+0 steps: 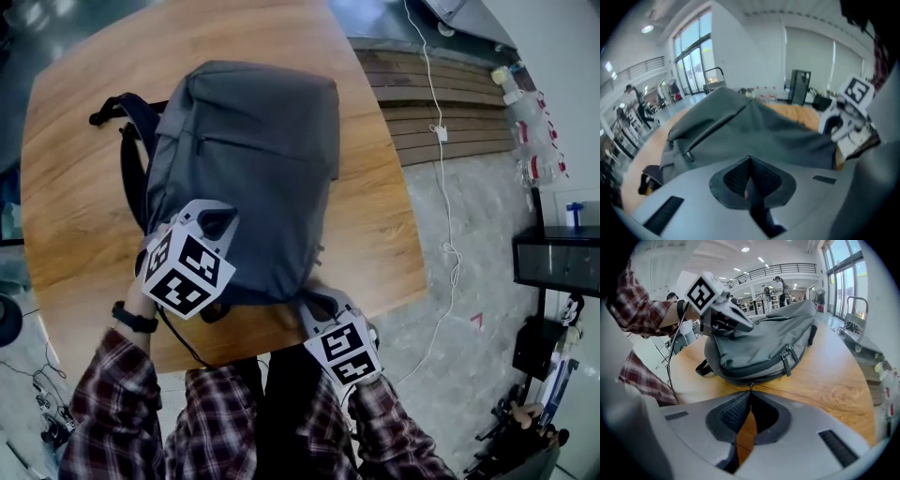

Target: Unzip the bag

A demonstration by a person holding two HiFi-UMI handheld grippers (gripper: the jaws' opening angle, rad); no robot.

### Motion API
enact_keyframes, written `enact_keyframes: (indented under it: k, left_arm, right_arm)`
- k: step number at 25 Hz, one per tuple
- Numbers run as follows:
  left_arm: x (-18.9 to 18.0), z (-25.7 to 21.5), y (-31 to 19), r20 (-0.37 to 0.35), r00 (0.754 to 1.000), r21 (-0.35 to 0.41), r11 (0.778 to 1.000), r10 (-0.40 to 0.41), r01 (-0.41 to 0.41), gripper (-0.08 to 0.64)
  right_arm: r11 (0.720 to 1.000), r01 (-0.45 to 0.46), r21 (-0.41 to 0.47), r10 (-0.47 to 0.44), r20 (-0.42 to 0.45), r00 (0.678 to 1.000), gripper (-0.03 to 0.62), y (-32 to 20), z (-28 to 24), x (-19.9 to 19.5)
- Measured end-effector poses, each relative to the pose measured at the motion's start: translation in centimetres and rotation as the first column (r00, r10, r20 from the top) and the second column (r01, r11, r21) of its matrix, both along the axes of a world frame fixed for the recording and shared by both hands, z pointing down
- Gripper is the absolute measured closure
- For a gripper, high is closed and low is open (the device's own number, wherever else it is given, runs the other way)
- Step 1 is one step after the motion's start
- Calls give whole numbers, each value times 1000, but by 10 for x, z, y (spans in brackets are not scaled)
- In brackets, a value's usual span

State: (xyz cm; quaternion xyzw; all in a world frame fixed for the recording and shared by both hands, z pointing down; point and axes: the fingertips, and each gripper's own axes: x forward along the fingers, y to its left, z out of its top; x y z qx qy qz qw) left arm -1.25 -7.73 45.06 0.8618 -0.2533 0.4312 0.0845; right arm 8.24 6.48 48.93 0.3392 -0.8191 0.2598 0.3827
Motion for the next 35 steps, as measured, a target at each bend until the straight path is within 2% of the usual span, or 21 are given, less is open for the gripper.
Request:
enact_keyframes:
  k: [1,2,5,7,9,10,12,14,18,20,24,29,33,35]
  left_arm:
    - [-19,8,2,71,997,8,999,39,-40,551]
    - [-32,13,6,98,993,2,997,72,-72,551]
    - [-43,18,28,95,988,12,992,120,-122,551]
    - [-46,22,38,111,993,9,999,51,-52,551]
    - [-49,24,48,85,993,-30,996,-84,86,551]
    - [-51,24,53,68,985,-57,985,-157,161,551]
    - [-52,25,65,34,957,-125,948,-290,292,552]
    - [-44,26,82,-13,927,-222,905,-375,363,552]
    - [-19,25,108,-120,874,-424,820,-471,384,552]
    - [-11,26,110,-151,854,-477,793,-499,379,552]
    - [-9,26,104,-178,832,-507,774,-526,381,552]
    - [-9,32,93,-148,814,-524,742,-562,417,552]
    - [-6,37,86,-131,815,-494,750,-564,440,551]
    - [-5,39,83,-121,811,-491,745,-572,452,552]
  right_arm:
    - [1000,2,7,-2,-9,1000,573,-3,-2,4]
    - [1000,9,15,-9,-16,1000,573,-5,-4,7]
    - [997,57,56,-53,-67,996,573,-16,-6,6]
    - [994,75,84,-67,-96,993,572,-30,-5,5]
    - [990,88,110,-75,-115,990,573,-49,-3,5]
    - [987,98,124,-83,-122,989,573,-60,-3,5]
    - [981,124,152,-105,-127,986,574,-83,-2,5]
    - [972,157,172,-136,-128,982,573,-105,0,3]
    - [950,244,196,-218,-149,965,573,-138,3,-9]
    - [943,266,198,-239,-148,960,572,-150,5,-17]
    - [942,268,200,-245,-132,960,572,-162,5,-25]
    - [945,265,190,-241,-141,960,573,-159,3,-13]
    - [950,264,167,-238,-158,958,572,-138,3,3]
    - [956,251,155,-229,-147,962,574,-120,3,8]
